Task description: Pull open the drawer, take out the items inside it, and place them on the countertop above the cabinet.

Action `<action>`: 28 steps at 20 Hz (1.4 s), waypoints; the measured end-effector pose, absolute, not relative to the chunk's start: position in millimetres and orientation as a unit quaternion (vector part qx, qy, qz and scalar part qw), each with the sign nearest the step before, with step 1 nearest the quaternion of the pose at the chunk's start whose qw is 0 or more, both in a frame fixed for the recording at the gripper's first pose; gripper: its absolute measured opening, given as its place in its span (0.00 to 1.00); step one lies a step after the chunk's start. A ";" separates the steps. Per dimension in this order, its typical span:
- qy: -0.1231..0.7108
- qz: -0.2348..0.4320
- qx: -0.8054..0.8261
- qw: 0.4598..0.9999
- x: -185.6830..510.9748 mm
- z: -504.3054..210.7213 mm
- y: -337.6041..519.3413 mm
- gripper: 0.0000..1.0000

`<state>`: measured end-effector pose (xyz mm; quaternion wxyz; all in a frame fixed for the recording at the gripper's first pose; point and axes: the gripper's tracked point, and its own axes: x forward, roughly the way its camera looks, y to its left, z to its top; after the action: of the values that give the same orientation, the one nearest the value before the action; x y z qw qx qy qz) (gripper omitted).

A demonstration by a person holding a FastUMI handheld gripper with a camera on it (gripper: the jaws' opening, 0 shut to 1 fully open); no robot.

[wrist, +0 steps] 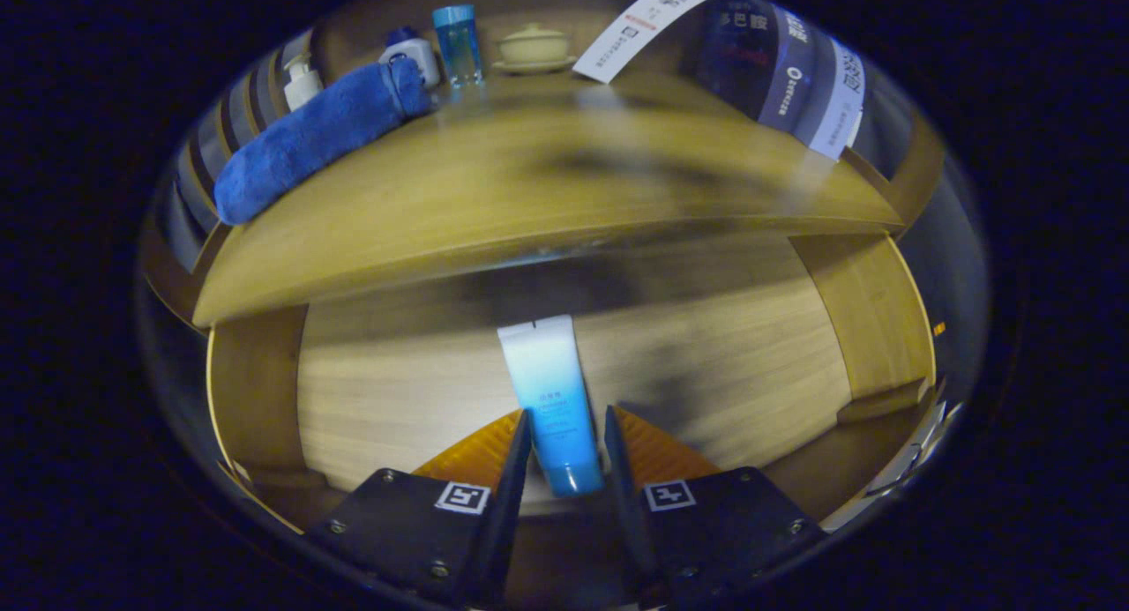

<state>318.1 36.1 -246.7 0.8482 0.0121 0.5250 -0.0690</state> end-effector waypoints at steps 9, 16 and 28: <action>0.546 -0.074 0.015 0.834 317.1 -262.0 37.1 0.49; 0.528 -0.083 -0.083 0.841 313.9 -237.0 14.7 0.33; 0.449 -0.174 -0.213 0.850 279.8 -117.4 -12.6 0.33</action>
<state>279.8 -12.6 -117.4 0.8502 -0.2135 0.4489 -0.1737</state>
